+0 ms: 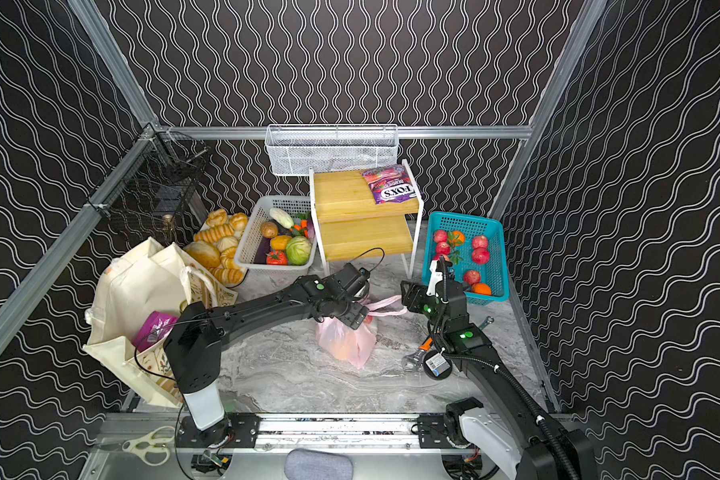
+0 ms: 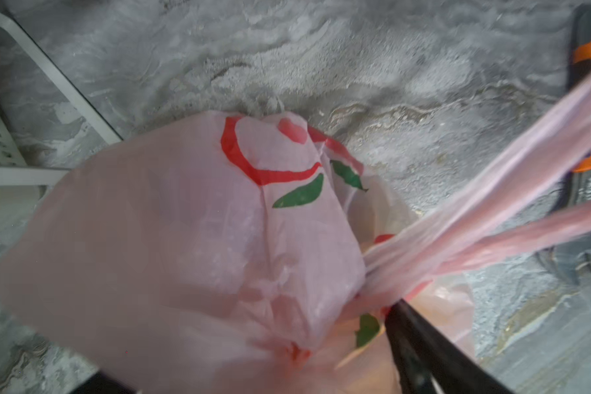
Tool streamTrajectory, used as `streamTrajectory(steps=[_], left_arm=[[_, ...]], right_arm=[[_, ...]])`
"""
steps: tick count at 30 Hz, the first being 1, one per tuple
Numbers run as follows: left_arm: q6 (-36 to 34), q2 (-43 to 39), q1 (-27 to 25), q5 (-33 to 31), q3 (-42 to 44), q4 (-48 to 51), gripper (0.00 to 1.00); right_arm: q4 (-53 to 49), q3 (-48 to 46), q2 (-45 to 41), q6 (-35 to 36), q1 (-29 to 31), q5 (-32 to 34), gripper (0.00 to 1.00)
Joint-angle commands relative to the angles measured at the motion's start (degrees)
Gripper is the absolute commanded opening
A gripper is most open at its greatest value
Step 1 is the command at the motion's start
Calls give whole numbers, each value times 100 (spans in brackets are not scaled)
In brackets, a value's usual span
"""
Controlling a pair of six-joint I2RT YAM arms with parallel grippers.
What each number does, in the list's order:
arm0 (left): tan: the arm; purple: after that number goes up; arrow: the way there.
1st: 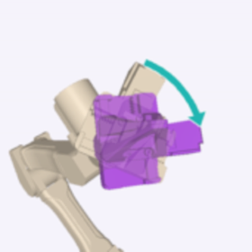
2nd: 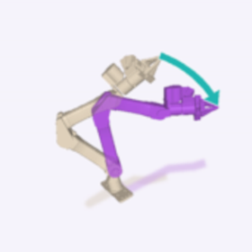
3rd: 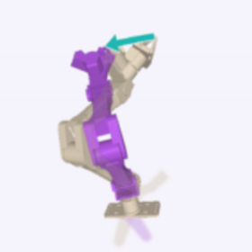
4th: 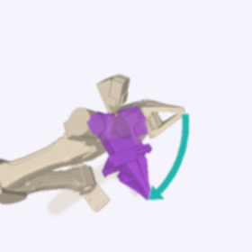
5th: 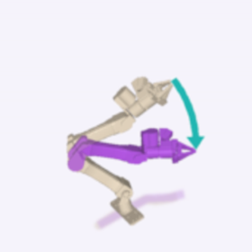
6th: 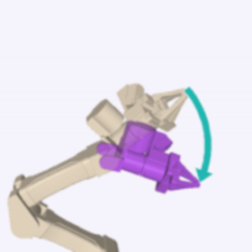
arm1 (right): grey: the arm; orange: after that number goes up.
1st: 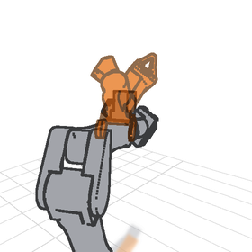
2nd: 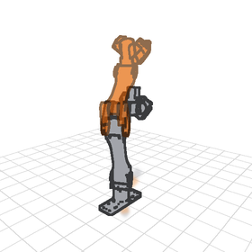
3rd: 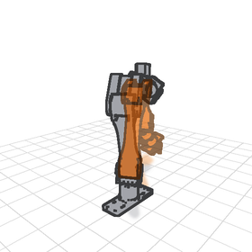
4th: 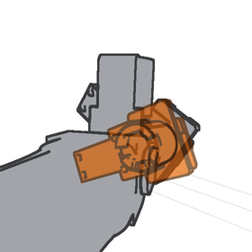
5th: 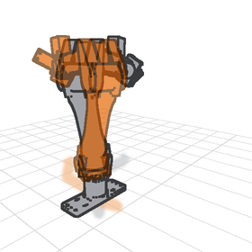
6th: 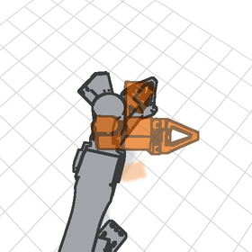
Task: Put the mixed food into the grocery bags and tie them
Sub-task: 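Lift the pink bag by its handles with the left gripper while the right releases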
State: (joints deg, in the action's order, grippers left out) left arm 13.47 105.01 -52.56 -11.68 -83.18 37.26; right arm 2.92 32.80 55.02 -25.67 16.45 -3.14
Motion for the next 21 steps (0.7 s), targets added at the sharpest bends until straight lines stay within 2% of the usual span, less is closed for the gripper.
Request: streamTrajectory(steps=[1,5,8,11,21], left_arm=[[-138,13,0,67,12,157,73],[-48,-385,-1,276,232,-40,41],[-36,-819,-1,256,509,-291,24],[-131,-1135,-1,118,544,-200,13],[-636,-2426,0,-484,441,123,7]], right_arm=[[136,24,12,19,8,11,69],[129,16,8,10,10,71,69],[165,8,11,19,8,129,69],[172,20,17,14,8,159,69],[453,-311,-539,-64,8,646,69]])
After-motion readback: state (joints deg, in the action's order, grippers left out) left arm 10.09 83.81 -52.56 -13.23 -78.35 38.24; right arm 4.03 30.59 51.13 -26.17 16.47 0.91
